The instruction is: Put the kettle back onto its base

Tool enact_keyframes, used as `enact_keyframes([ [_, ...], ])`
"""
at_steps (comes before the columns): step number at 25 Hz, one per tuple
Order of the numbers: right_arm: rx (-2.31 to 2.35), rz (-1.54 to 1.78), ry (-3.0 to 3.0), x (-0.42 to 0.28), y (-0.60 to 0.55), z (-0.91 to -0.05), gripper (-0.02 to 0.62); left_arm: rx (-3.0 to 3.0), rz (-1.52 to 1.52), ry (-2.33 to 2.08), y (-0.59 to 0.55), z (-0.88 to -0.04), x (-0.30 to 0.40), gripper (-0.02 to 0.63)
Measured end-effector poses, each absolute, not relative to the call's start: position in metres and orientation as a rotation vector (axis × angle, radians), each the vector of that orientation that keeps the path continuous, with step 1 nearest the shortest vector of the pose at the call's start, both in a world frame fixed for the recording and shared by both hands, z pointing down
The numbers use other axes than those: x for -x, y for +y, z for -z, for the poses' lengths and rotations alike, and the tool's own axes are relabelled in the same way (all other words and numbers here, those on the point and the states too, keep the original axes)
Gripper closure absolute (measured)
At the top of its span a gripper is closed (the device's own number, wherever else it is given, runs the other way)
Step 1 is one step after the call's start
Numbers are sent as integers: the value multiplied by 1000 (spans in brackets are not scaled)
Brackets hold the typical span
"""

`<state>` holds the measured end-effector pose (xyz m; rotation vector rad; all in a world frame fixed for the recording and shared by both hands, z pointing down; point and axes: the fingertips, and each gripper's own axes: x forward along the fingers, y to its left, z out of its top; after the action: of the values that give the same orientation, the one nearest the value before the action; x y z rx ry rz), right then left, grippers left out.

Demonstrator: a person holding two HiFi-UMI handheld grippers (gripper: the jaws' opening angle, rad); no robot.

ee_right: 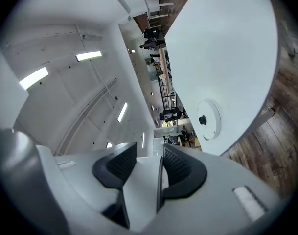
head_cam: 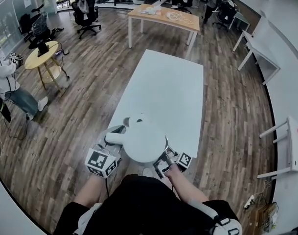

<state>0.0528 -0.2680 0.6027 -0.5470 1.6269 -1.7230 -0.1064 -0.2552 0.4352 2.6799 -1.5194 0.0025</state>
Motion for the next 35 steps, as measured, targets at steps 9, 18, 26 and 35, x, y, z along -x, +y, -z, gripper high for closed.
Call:
enact_keyframes([
  [9,503,1720,1657,-70,-342,-597,426,-2684,0,-1584,-320,-426,86,604],
  [18,499,1745,1739,-67,-395,-597,434,-2640,50,-1707,-358,-423,88,605],
  [26,521,1778,1761,-44,-411,-611,437,-2580,61,-1831,-371,-429,107,605],
  [35,605,1810,1793,-22,-437,-627,445,-2548,73,-1846,-397,-444,130,606],
])
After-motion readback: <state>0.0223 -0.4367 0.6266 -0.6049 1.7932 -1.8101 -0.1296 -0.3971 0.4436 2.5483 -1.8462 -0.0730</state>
